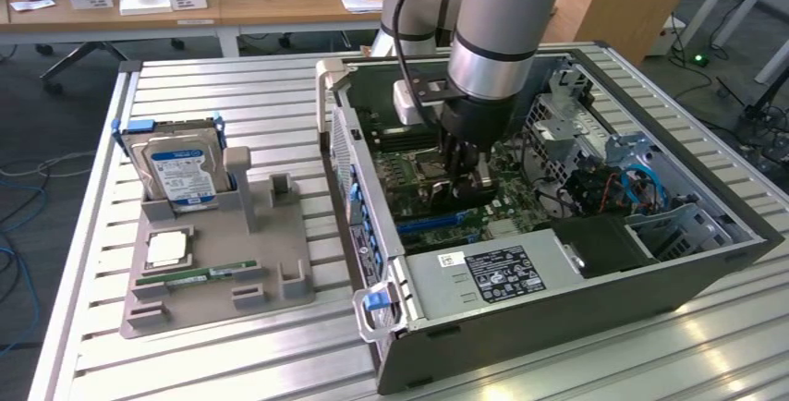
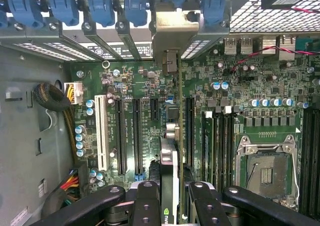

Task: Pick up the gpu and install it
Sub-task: 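Insert the gpu into the slot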

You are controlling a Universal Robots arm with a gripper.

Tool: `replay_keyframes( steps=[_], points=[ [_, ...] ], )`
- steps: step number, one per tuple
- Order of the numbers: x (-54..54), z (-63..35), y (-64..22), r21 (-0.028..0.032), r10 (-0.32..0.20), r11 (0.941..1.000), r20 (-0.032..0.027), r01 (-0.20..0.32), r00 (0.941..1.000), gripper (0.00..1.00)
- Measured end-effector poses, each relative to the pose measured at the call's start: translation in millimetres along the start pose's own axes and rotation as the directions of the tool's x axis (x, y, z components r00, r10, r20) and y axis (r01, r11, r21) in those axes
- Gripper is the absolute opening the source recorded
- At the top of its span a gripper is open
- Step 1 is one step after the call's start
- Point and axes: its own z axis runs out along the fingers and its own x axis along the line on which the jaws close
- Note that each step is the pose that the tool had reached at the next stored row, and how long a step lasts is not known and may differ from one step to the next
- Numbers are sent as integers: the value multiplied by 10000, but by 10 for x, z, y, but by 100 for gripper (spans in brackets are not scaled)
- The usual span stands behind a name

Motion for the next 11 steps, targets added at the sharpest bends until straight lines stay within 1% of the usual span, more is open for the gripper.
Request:
replay_keyframes(
  steps=[11],
  points=[
    [-8,29,16,2,-1,10000,-8,1,10000,27]
  ],
)
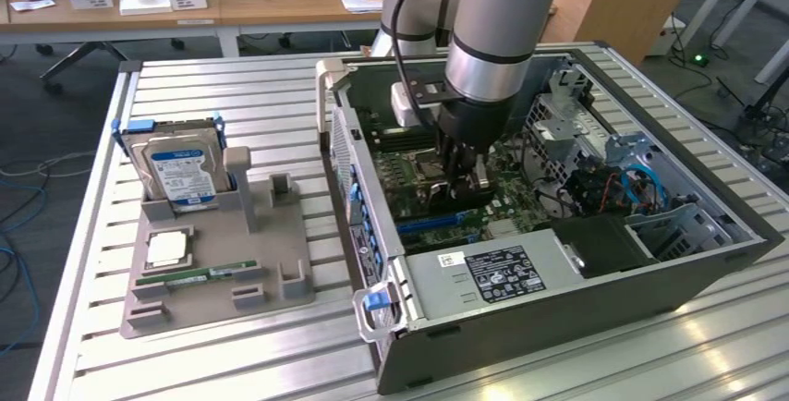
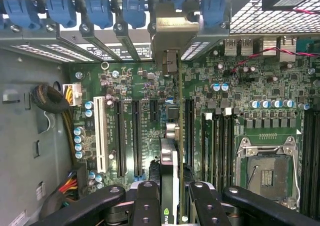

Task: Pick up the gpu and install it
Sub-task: 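Insert the gpu into the slot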

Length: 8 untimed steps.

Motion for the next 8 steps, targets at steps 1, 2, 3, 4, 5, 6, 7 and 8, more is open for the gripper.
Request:
replay_keyframes(
  steps=[1,2,3,4,5,6,7,8],
  points=[
    [-1,8,2,0,1,10000,0,-1,10000,27],
    [-1,16,4,0,1,10000,-1,-1,10000,27],
    [-2,23,6,0,0,10000,-1,0,10000,27],
    [-2,30,8,0,-1,10000,-2,1,10000,27],
    [-3,36,10,-2,0,10000,-6,0,10000,27],
    [-3,42,11,-2,0,10000,-7,0,10000,27],
    [-4,48,13,-2,0,10000,-8,0,10000,27],
    [-5,53,14,-2,-1,10000,-10,0,10000,27]
  ],
)
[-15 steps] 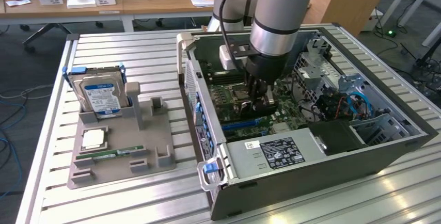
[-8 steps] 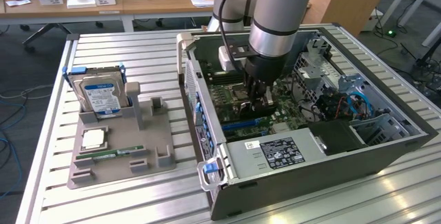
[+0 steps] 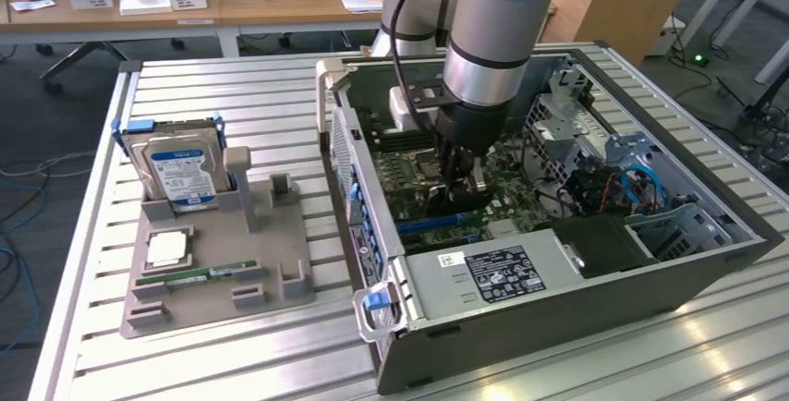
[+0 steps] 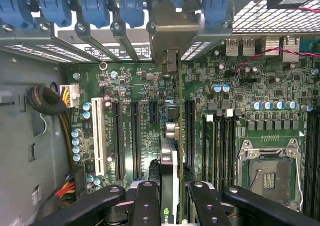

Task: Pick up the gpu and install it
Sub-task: 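Insert the gpu into the slot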

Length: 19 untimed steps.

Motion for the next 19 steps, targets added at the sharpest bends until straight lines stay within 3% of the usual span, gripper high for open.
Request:
replay_keyframes(
  steps=[19],
  points=[
    [-27,51,29,-5,-1,10000,-27,1,10000,27]
  ],
)
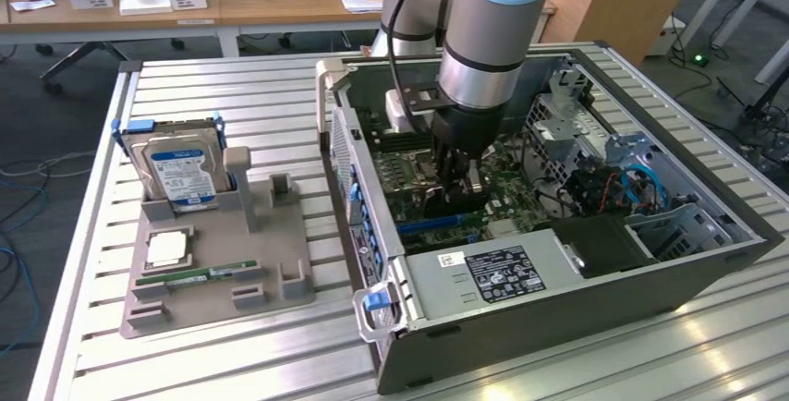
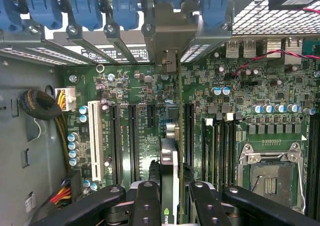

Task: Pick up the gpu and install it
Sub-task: 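Insert the gpu into the slot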

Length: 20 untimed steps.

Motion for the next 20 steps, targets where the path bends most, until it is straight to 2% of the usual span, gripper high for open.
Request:
replay_keyframes(
  steps=[6,7,10,11,20],
  points=[
    [-1,0,0,-2,1,10000,0,-1,10000,27],
    [-1,1,-1,-23,1,10000,0,-1,10000,27],
    [-1,1,-6,-167,2,9999,-9,-2,10000,27],
    [-1,0,-6,-192,1,9998,-11,-1,10000,27],
    [-2,8,-33,-197,4,9998,-10,-4,10000,27]
  ],
)
